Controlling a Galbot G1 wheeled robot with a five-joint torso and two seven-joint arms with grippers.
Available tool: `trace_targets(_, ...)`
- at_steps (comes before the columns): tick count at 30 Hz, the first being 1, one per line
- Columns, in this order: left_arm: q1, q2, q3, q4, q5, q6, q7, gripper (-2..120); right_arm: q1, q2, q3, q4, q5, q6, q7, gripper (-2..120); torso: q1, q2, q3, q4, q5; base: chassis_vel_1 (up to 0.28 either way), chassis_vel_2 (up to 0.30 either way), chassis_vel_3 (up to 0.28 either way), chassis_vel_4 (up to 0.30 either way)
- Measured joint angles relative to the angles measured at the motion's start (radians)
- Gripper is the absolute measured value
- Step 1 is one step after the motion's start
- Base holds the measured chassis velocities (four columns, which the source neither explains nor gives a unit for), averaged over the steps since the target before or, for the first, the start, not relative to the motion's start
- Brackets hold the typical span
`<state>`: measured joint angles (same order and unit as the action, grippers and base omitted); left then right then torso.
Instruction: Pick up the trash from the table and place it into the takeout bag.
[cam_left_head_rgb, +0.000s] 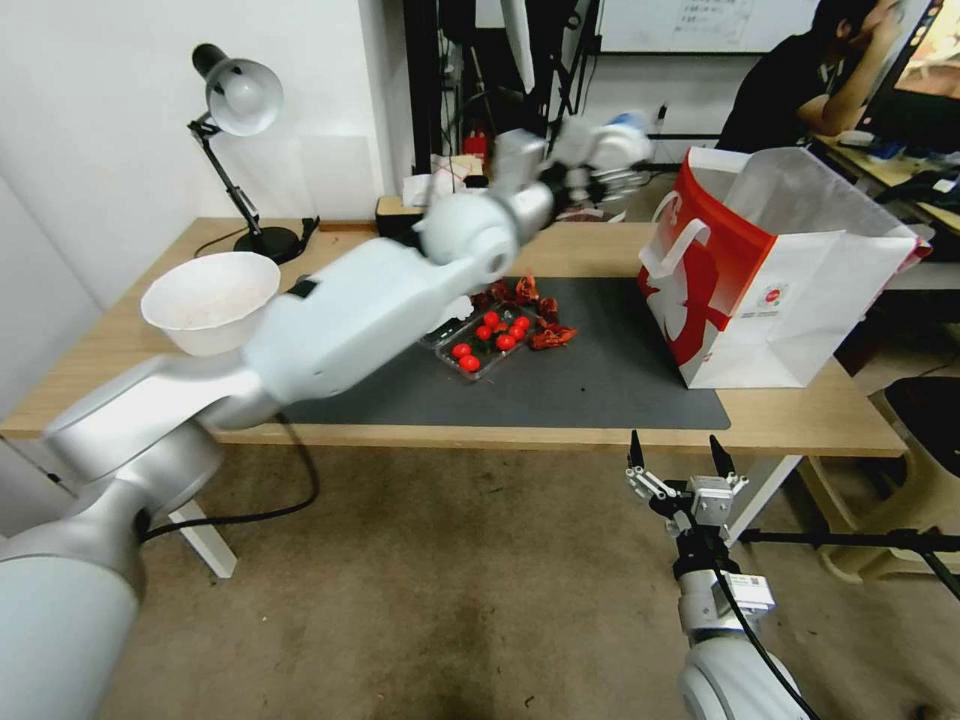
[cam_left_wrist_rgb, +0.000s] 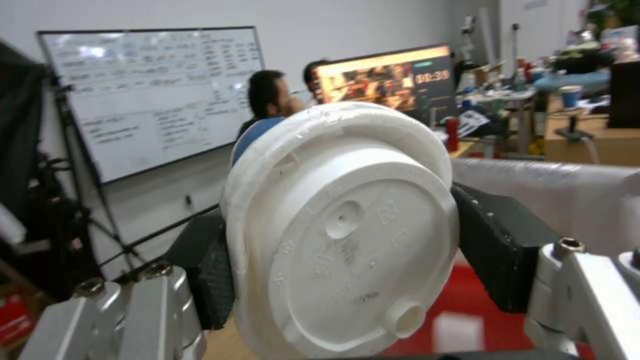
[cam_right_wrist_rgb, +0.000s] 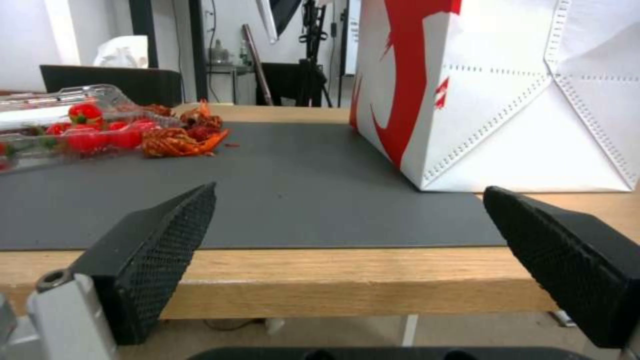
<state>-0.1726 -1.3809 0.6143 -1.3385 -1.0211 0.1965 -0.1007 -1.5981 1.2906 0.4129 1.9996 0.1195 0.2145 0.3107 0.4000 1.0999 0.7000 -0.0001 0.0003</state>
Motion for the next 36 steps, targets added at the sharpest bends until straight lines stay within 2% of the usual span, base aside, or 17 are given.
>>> trace_targets(3, -0.034, -0.093, 0.019, 0.056, -0.006, -0.001, 0.001, 67, -0.004, 0.009, 0.003, -0.002, 0.0, 0.006, 0.0, 100, 0.0, 0.0, 0.0, -0.0001, 0.0, 0.0, 0.0, 0.0, 0.0)
trace_targets(10, -0.053, -0.178, 0.041, 0.119, -0.006, -0.006, 0.01, 67, -0.005, 0.015, 0.007, -0.003, 0.001, 0.009, 0.001, 100, 0.0, 0.0, 0.0, 0.0001, -0.0002, 0.0, 0.0, 0.0, 0.0)
trace_targets(20, -0.038, -0.227, 0.067, 0.155, 0.003, -0.018, 0.013, 67, -0.002, 0.023, 0.007, -0.008, 0.001, 0.01, 0.002, 100, 0.0, 0.0, 0.0, 0.0, -0.0003, 0.0, 0.0, 0.0, 0.0)
trace_targets(28, -0.022, -0.229, 0.087, 0.16, 0.013, -0.036, 0.016, 67, 0.003, 0.027, 0.008, -0.016, 0.002, 0.013, 0.002, 100, 0.0, 0.0, 0.0, 0.0001, -0.0003, 0.0, 0.0, 0.0, 0.0)
trace_targets(31, -0.015, -0.229, 0.089, 0.159, 0.017, -0.037, 0.014, 73, 0.006, 0.029, 0.007, -0.019, 0.002, 0.013, 0.002, 100, 0.0, 0.0, 0.0, 0.0002, -0.0003, 0.0, 0.0, 0.0, 0.0)
trace_targets(36, -0.01, -0.228, 0.088, 0.156, 0.018, -0.037, 0.009, 91, 0.008, 0.03, 0.006, -0.025, 0.002, 0.013, 0.002, 100, 0.0, 0.0, 0.0, 0.0001, -0.0003, 0.0, 0.0, 0.0, 0.0)
